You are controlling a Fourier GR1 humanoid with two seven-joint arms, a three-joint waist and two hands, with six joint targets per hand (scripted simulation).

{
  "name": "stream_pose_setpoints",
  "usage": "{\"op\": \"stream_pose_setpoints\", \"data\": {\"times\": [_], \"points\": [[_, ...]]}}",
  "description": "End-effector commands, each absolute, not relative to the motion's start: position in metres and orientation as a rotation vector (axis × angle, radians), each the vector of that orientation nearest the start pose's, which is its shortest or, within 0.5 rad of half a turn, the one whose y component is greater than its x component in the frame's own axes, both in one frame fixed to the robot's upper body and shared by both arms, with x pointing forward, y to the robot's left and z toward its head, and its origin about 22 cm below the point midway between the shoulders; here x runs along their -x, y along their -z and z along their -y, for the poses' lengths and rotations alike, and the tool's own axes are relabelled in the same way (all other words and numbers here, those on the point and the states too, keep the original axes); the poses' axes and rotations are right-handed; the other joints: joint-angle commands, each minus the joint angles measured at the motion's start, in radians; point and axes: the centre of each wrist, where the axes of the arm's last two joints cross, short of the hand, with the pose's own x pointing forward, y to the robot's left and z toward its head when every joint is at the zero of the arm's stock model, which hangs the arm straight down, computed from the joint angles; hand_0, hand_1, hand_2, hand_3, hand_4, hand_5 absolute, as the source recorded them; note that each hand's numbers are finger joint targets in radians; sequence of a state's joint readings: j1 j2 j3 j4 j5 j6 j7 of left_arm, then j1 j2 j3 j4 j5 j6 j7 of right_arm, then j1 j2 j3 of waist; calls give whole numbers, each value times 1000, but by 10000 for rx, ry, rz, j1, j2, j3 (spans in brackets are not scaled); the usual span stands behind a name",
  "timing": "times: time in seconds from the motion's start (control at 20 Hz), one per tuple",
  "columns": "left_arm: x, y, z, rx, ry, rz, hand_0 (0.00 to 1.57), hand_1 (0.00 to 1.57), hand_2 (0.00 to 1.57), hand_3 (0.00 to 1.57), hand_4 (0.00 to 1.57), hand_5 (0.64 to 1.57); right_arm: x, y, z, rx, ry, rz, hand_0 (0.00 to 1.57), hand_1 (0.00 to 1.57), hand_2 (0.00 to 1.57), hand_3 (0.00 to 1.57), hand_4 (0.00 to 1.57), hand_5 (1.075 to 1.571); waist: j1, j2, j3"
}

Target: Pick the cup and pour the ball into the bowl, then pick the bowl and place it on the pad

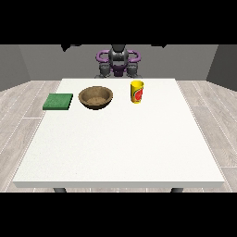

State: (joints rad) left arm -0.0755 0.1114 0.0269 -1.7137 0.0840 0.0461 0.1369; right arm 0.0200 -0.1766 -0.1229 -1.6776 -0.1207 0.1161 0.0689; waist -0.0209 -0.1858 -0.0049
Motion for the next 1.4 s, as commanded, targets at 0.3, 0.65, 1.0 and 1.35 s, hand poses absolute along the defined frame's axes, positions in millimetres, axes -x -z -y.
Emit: {"op": "stream_pose_setpoints", "data": {"times": [0.3,0.65,1.0,1.35], "points": [[-269,-77,-280,63,-506,17860,0,0,0,0,0,1544,-241,-60,323,-142,-213,17203,0,0,0,0,0,1570,-72,1496,49],[-291,-49,-270,-222,-629,18539,0,0,0,0,0,1529,-251,-41,306,-409,-636,17475,0,0,0,0,0,1570,-345,2436,48],[-287,22,-245,-793,-812,19346,0,0,0,0,0,1518,-257,-47,307,-643,-889,18326,0,0,0,0,0,1571,-807,3322,44],[-309,52,-227,-1142,-887,19787,0,0,0,0,0,1530,-274,-65,311,-614,-1121,18962,0,0,0,0,0,1570,-1100,4137,42]]}}
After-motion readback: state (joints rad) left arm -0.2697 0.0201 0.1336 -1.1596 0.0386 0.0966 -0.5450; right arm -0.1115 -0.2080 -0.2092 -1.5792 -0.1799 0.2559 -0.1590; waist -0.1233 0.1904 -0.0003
